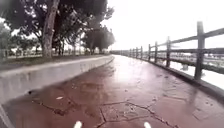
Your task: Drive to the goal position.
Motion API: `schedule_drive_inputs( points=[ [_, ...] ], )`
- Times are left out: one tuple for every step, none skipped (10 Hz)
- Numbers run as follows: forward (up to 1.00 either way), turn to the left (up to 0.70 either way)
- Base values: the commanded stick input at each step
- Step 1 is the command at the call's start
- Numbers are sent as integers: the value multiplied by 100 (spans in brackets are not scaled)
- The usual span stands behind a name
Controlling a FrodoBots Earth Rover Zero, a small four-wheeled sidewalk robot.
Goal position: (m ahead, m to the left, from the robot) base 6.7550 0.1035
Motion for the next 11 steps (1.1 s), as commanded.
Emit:
schedule_drive_inputs(
  points=[
    [50, 2],
    [50, 0],
    [50, 0],
    [50, 0],
    [50, 0],
    [50, 5],
    [50, 3],
    [50, 0],
    [50, 0],
    [50, -28],
    [50, -50]
  ],
)
